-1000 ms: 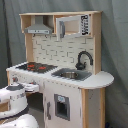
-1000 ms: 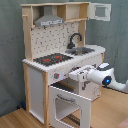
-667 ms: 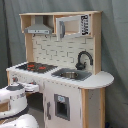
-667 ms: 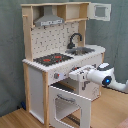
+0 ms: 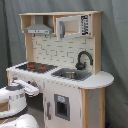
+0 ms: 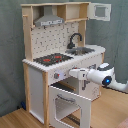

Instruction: Play with the kitchen

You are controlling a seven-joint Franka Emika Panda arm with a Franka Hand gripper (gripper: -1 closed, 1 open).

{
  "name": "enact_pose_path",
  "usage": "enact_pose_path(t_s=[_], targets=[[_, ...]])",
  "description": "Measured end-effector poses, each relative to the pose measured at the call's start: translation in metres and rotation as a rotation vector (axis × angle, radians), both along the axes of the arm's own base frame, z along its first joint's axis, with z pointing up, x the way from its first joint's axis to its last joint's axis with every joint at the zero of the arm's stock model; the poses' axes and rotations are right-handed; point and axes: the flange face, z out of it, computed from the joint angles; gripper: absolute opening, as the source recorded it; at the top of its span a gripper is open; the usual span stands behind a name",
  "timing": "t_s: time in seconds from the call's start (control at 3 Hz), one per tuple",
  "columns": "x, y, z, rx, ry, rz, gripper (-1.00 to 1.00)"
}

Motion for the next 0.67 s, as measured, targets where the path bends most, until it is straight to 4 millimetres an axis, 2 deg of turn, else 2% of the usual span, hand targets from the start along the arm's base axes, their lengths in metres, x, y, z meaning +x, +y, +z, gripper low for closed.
enact_pose_path(t_s=[0.33,0.67], targets=[[0.000,0.000,0.000,0.100,-0.011,-0.004,1.00],[-0.025,0.009,0.002,0.141,-0.023,0.014,1.00]])
